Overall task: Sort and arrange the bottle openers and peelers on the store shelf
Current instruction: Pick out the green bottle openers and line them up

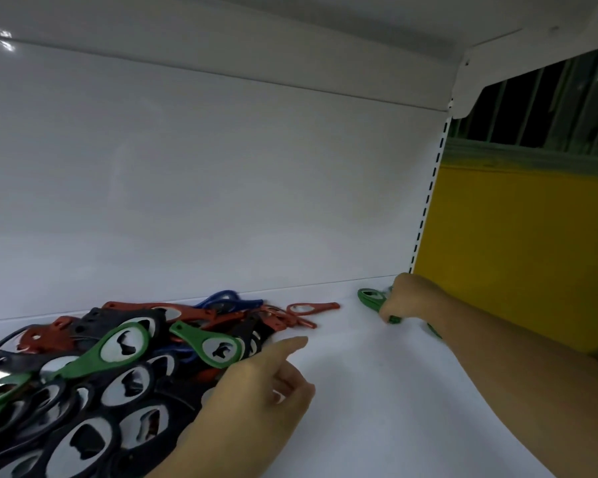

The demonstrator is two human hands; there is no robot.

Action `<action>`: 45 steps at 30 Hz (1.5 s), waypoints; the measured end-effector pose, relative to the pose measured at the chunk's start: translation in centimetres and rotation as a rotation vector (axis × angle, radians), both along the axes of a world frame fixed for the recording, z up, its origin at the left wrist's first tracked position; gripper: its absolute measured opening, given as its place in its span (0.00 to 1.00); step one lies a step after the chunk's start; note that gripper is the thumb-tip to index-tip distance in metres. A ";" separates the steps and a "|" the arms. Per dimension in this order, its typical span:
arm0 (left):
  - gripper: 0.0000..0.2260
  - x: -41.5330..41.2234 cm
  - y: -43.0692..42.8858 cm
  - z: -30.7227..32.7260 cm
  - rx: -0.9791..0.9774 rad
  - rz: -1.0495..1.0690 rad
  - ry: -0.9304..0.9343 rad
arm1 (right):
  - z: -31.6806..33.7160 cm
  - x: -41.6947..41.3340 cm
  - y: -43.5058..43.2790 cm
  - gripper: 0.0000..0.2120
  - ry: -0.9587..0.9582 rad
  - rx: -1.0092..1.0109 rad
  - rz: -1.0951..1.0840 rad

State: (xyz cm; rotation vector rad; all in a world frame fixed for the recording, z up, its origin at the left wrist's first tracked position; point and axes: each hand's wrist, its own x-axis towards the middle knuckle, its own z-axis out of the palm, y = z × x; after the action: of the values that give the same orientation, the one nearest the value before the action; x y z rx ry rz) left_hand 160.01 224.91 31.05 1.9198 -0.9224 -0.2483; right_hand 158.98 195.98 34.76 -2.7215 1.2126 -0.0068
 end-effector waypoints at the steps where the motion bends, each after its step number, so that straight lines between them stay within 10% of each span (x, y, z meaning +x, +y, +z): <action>1: 0.21 0.0 0.0 0.1 0.016 -0.005 0.000 | -0.1 0.2 -0.1 0.12 0.005 -0.001 0.007; 12: 0.13 0.0 0.7 0.7 0.002 0.016 -0.010 | 0.3 0.2 2.9 0.21 -0.237 0.035 0.020; 24: 0.11 0.6 4.1 5.4 -0.609 0.437 0.275 | -4.0 4.0 20.1 0.15 -0.590 0.160 0.445; 29: 0.11 3.8 8.6 5.6 -0.432 0.436 0.112 | -4.1 3.5 20.0 0.22 -0.560 0.075 0.560; 35: 0.12 6.1 10.6 2.1 -0.309 0.565 -0.073 | -4.1 4.1 20.4 0.09 -0.694 0.042 0.601; 45: 0.14 4.6 12.1 2.8 -0.108 0.347 -0.343 | -3.1 2.2 23.7 0.06 -0.874 0.337 1.021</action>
State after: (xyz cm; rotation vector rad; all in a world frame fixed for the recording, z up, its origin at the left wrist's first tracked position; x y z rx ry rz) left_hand 164.63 237.03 33.89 2.0160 -0.7823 0.3383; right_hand 161.17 219.71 31.71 -2.2540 -0.3812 -0.6871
